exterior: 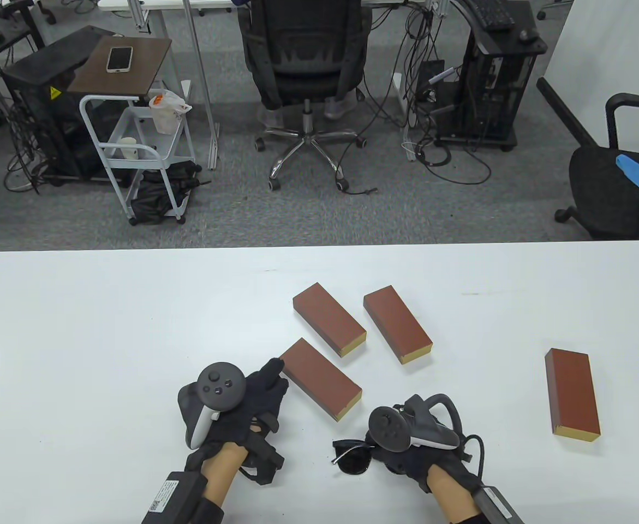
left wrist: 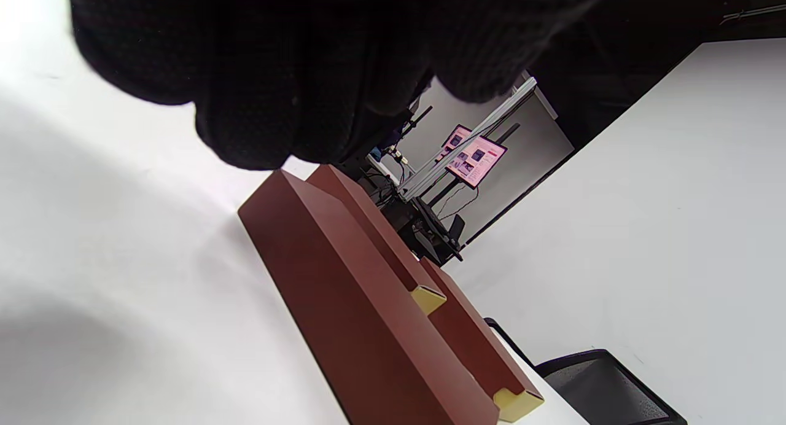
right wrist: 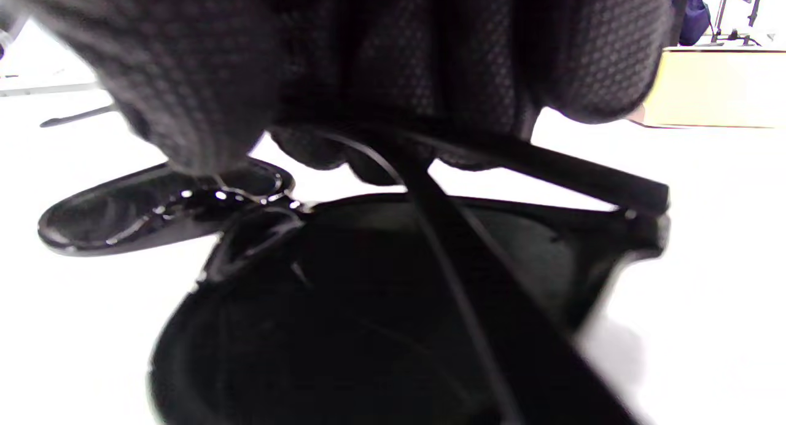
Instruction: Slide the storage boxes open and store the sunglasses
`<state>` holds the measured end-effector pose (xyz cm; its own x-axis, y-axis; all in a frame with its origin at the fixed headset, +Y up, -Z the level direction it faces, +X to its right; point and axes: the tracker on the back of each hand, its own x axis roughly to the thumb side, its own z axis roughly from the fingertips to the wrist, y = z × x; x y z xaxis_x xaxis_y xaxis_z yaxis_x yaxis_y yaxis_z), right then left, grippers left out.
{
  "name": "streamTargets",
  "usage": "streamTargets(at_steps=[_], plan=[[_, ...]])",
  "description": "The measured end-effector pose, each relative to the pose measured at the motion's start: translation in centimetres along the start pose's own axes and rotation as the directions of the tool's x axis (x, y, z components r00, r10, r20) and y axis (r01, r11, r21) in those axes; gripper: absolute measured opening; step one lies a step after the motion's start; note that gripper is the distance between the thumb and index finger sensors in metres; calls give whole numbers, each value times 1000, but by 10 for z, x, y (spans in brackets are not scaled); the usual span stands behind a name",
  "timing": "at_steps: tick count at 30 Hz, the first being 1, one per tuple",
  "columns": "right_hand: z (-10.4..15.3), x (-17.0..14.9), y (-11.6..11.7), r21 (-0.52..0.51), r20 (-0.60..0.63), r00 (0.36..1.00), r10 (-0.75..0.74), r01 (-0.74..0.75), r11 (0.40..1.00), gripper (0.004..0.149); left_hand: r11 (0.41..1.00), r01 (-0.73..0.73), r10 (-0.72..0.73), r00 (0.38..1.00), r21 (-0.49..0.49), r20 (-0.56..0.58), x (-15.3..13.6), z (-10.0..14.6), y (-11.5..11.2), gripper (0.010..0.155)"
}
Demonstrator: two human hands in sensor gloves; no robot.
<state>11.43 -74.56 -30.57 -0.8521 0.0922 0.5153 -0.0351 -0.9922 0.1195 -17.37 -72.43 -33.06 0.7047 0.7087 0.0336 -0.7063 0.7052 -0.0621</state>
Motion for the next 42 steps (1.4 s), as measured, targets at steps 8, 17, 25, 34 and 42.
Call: streamTargets(at_steps=[8,17,25,34,42], plan=[[20,-39,-26,-182,-152,972,-179,151,972,47,998,53,-53,999,34,7,3,1,5,59],[40,-95,-47,-395,-409,898,-164,-12,919,58,994,106,-107,993,16,41,11,2,-1,67],[57,-155,-47,-264,-660,749,-47,-173,949,71,989,148,-147,987,-7,70,12,3,-3,79],[85,-209,-17,-34,-834,546,82,-199,979,86,990,137,-137,989,-7,59,10,3,0,81],[109,-238,0,97,-915,382,132,-110,989,97,992,120,-122,990,29,74,10,3,2,79]])
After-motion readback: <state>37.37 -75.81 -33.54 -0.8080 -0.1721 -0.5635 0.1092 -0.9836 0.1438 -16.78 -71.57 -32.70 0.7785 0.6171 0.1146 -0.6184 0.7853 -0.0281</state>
